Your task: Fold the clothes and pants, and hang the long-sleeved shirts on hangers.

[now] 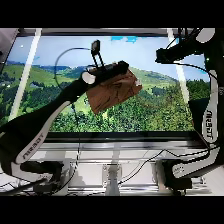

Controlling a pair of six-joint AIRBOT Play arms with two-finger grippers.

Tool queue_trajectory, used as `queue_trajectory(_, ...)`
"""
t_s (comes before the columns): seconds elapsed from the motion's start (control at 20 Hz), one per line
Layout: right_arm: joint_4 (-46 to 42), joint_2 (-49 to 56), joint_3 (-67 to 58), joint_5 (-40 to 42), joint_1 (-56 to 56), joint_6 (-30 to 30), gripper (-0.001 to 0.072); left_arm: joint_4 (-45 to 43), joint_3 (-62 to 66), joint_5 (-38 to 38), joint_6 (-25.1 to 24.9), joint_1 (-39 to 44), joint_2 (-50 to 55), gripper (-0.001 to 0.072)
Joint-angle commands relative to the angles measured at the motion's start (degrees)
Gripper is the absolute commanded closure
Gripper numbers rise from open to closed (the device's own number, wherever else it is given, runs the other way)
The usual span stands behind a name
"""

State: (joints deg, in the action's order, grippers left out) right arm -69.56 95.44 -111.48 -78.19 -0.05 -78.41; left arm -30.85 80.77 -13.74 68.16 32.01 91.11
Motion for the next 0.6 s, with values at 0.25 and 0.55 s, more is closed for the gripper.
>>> queue_trajectory(0.25, 0.4, 7.5, 0.1, 4.7, 0.2, -0.1, 0.0552, -13.3, 0.1, -20.5, 0.0, -12.3, -8.2, 0.0343)
queue_trajectory(0.55, 1.9, 14.7, 0.1, 5.0, 4.5, 8.7, 0.0088, -13.6, 0.1, -27.0, 0.0, -15.8, -8.2, 0.0343)
